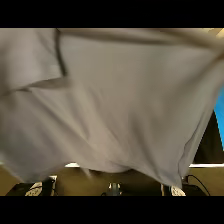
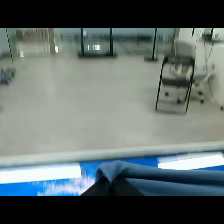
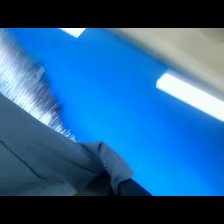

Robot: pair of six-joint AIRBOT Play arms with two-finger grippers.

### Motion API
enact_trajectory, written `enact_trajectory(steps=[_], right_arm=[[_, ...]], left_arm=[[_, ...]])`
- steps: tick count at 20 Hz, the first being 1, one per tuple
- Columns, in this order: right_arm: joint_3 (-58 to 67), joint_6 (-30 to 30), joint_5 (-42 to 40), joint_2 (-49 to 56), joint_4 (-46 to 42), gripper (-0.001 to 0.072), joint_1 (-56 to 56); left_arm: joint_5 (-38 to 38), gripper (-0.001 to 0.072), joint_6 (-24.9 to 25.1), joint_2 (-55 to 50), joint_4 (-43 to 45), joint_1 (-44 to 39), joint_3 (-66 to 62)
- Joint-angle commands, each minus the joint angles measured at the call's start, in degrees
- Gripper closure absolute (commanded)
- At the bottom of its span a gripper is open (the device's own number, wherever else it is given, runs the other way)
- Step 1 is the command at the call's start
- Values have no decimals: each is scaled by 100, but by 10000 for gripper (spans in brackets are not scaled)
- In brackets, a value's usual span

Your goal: Fold the shirts.

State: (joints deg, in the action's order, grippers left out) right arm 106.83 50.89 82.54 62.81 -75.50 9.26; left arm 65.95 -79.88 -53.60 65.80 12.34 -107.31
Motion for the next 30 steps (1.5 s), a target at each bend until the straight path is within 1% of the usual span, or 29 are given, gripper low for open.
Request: enact_trajectory(steps=[1,4,7,10,12,14,15,16,17,18,19,20,21,22,24,25,26,27,28,29,30], right_arm=[[-479,96,568,1530,632,687,-20],[-706,190,-219,2909,1088,686,-133],[-706,205,-1043,3886,1746,685,-162],[-706,280,-1753,4273,1978,684,-162],[-708,358,-2319,4336,1974,685,-162],[-706,468,-2597,4336,1982,684,-166],[-706,481,-2573,4336,1982,640,-166],[-699,481,-2371,4321,1980,476,-166],[-682,435,-2035,4273,1974,322,-160],[-654,273,-1543,4172,1915,275,-122],[-654,160,-1045,4028,1707,273,-83],[-656,157,-514,3851,1248,272,-76],[-675,155,-81,3674,688,272,-81],[-748,155,284,3508,289,271,-83],[-1381,160,660,3069,-83,273,-83],[-1912,157,621,2789,-81,273,-83],[-2535,146,509,2457,-57,273,-83],[-3121,111,310,2133,0,274,-83],[-3707,111,114,1775,35,274,-83],[-4201,111,-57,1445,39,274,-83],[-4579,111,-177,1167,55,275,-83]], left_arm=[[315,681,44,-866,131,0,1200],[-199,682,61,-1847,127,-72,2341],[-354,681,59,-2881,-96,-101,2566],[-562,681,59,-3552,-535,-103,2564],[-680,681,59,-3790,-721,-105,2566],[-688,680,57,-3921,-752,-149,2566],[-658,652,39,-3950,-758,-184,2566],[-557,535,37,-3952,-758,-210,2566],[-323,289,35,-3939,-756,-205,2555],[61,166,35,-3928,-684,-162,2507],[549,179,33,-3901,-579,-90,2481],[1008,185,31,-3853,-452,-4,2483],[1379,235,33,-3764,-289,81,2531],[1556,268,37,-3598,-181,140,2702],[1539,281,70,-3042,-168,236,3467],[1434,405,210,-2730,-166,234,4015],[1237,443,236,-2391,-177,225,4710],[1019,431,238,-2094,-203,223,5399],[844,304,332,-1858,-313,223,5974],[704,238,474,-1663,-457,223,6478],[579,243,570,-1537,-560,223,6819]])
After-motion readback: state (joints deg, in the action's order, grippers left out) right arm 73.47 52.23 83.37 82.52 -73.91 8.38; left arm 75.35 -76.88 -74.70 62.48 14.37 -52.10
